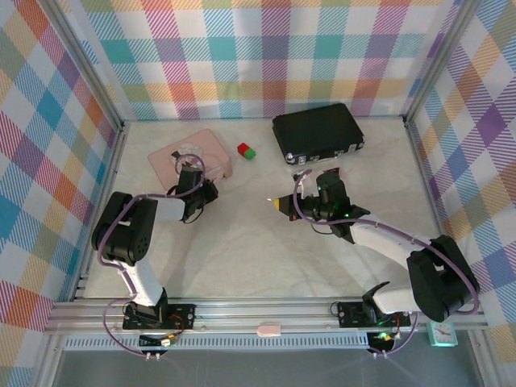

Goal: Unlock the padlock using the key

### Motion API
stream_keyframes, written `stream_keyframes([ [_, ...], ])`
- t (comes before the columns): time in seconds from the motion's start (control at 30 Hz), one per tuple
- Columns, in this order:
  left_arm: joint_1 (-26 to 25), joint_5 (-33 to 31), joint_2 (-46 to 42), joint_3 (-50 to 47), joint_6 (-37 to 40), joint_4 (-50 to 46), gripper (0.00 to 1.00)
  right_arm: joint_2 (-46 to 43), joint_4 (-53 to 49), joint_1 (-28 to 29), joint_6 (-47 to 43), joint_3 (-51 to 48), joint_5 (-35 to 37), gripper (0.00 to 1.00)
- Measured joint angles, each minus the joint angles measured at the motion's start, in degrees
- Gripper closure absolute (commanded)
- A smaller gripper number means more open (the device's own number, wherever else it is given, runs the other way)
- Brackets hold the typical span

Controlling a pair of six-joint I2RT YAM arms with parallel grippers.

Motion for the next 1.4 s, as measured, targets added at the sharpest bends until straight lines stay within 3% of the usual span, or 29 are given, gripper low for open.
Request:
stream_keyframes([
  [0.47,-0.61,6.62,-9.2,-8.96,-17.81,8.52,1.0,13.88,12.74,1.75,12.5,0.24,-2.75,1.0],
  [0.93,-4.96,8.76,-9.4,-11.98,-34.34,25.4,1.0,20.06,21.05,7.78,21.55,6.84,-5.16,1.0],
  [1.4,-6.29,9.09,-8.9,-12.31,-36.63,28.72,1.0,27.58,24.76,8.63,30.77,8.35,-1.95,1.0],
])
